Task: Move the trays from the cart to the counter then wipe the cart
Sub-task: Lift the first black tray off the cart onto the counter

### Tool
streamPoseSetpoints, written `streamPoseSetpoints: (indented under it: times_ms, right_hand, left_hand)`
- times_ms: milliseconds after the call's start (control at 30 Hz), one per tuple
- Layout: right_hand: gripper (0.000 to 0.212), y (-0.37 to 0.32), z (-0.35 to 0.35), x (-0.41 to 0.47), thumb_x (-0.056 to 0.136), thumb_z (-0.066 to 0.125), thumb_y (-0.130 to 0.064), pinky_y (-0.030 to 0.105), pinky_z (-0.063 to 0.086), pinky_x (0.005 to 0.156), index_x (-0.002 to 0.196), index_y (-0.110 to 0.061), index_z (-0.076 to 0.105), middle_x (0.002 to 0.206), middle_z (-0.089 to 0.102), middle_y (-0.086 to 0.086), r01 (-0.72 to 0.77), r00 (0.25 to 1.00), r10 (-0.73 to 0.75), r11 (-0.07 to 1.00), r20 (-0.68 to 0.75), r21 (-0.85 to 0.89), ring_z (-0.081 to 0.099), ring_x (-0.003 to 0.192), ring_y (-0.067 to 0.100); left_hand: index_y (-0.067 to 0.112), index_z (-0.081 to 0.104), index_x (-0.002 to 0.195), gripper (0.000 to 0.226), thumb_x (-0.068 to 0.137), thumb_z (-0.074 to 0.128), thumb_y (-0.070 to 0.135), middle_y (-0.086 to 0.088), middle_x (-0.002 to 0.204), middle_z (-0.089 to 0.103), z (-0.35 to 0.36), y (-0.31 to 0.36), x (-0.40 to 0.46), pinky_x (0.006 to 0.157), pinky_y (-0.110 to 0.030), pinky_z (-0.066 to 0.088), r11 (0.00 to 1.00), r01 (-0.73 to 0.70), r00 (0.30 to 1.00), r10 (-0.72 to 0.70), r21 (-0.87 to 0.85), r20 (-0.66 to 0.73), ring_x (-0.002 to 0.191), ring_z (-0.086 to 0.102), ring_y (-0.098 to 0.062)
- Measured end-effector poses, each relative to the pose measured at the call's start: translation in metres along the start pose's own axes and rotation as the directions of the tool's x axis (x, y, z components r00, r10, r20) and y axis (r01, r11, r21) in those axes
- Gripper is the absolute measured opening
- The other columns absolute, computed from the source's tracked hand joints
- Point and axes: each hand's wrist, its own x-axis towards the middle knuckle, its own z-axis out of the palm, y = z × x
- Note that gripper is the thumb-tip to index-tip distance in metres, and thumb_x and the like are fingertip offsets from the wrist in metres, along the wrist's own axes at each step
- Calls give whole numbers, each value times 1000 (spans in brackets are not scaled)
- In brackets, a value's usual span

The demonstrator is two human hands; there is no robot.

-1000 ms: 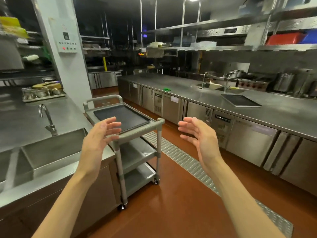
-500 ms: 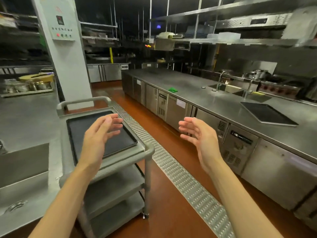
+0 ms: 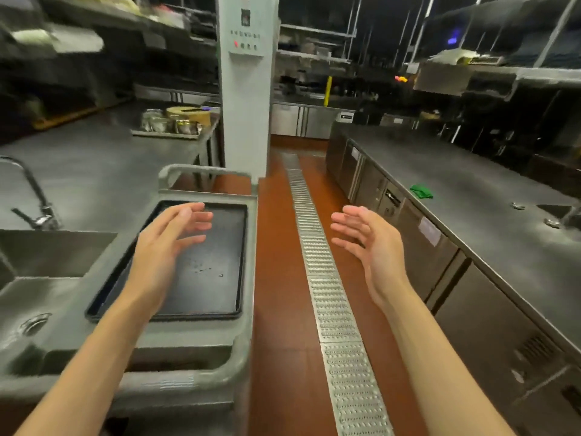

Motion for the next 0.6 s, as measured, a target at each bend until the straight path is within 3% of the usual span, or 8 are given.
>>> streamPoseSetpoints:
  times_ms: [133,300,600]
  right_hand:
    - [32,23,1,96,95,53,-33,43,58,91,112,-10,69,108,75,12,11,984,-17,999,179,37,71,104,26]
    - [30,70,13,207,100,48,-27,50,56,94,111,-7,69,107,75,13,-15,938,4,999,348,29,70,104,29]
    - [28,111,57,357,98,52,-21,48,57,90,110,-1,69,108,73,21,-206,756,127,977,642,49,68,106,36]
  left_hand:
    - [18,69,112,31,94,48,33,-9,110,73,26,-24,39,94,-46,52,998,-26,989,35,60,-142,106,67,-28]
    - [18,70,108,29,94,49,32,-8,105,74,62,-78,88,91,-43,52,995,-31,942,60,93,-331,101,68,-27]
    - [13,68,111,29,96,47,27,-14,108,72,107,-125,125,97,-52,49,973,92,776,64,213,-627,103,66,-31]
